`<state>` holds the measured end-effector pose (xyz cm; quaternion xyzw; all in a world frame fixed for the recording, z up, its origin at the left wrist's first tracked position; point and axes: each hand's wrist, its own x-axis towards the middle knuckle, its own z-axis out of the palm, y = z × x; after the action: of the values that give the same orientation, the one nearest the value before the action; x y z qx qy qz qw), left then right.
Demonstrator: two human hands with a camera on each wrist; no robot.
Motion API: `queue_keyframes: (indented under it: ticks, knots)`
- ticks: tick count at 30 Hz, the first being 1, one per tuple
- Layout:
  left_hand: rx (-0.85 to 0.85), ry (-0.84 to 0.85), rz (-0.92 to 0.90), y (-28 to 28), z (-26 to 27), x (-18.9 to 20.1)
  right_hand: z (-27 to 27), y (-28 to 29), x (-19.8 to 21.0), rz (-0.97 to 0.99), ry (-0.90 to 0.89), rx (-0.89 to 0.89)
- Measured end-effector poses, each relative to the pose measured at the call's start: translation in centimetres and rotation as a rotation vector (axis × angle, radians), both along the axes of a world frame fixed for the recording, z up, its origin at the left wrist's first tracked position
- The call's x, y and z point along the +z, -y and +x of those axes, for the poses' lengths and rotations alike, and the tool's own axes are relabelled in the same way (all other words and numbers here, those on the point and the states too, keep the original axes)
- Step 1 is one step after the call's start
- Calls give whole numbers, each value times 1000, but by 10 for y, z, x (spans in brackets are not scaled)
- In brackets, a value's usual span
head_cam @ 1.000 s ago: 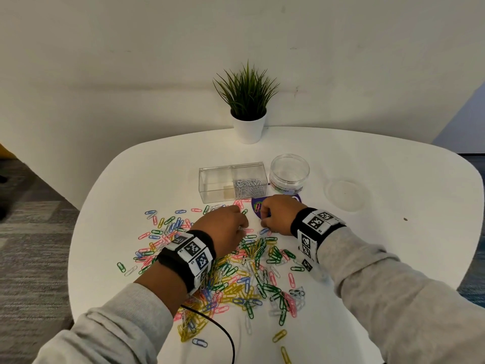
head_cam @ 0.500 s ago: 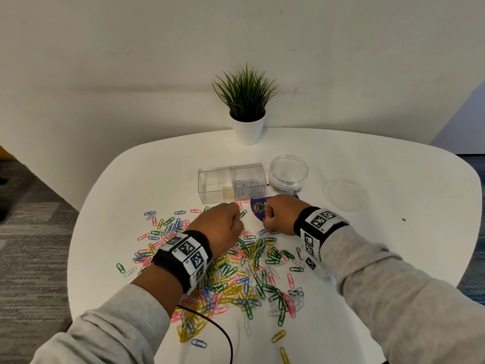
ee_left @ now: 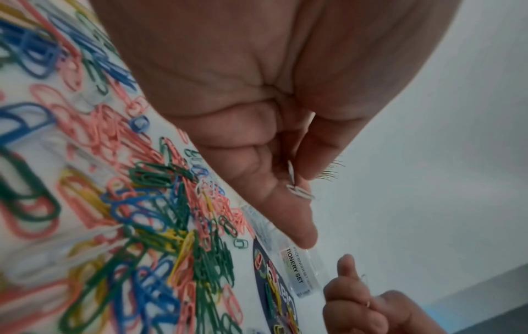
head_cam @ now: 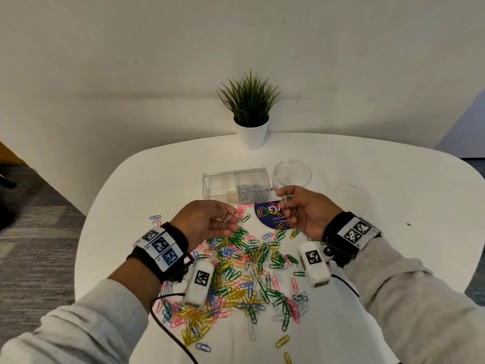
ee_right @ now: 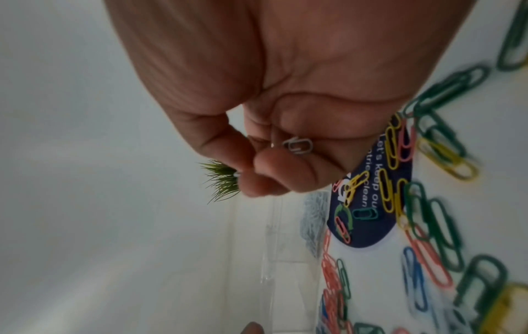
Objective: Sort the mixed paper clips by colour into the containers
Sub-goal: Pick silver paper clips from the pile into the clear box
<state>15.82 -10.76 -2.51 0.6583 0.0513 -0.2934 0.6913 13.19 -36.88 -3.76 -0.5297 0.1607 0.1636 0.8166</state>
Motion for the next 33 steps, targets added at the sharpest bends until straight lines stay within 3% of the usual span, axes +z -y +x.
queue_keyframes:
  ticks: [4,5,8,10,13,17,25,29,33]
  knots:
    - [4,19,46,4,0,-4,0,-1,-8,-135,-33,32]
    - [-11,50,105,5,0,-6,0,-3,-8,-289,-3,79]
    - [-157,233,421,12,2,-12,0,-11,-5,-1002,232,361]
    - [-332,487,714,17,3,-13,0,-17,-6,-1249,354,520]
    - [-558,744,1050,29,1,-13,0,-24,-12,-1377,342,643]
    - [-607,775,1253,42,1,-15,-2,-27,-12,-1408,332,655]
    - [-543,725,1114,41,4,-16,0,-22,-12,-1351,321,641]
    - [-432,644,857,34,12,-6,2,-17,-3,-1161,315,482]
    - [-205,563,624,35,32,18,20,-21,22,-1178,431,337]
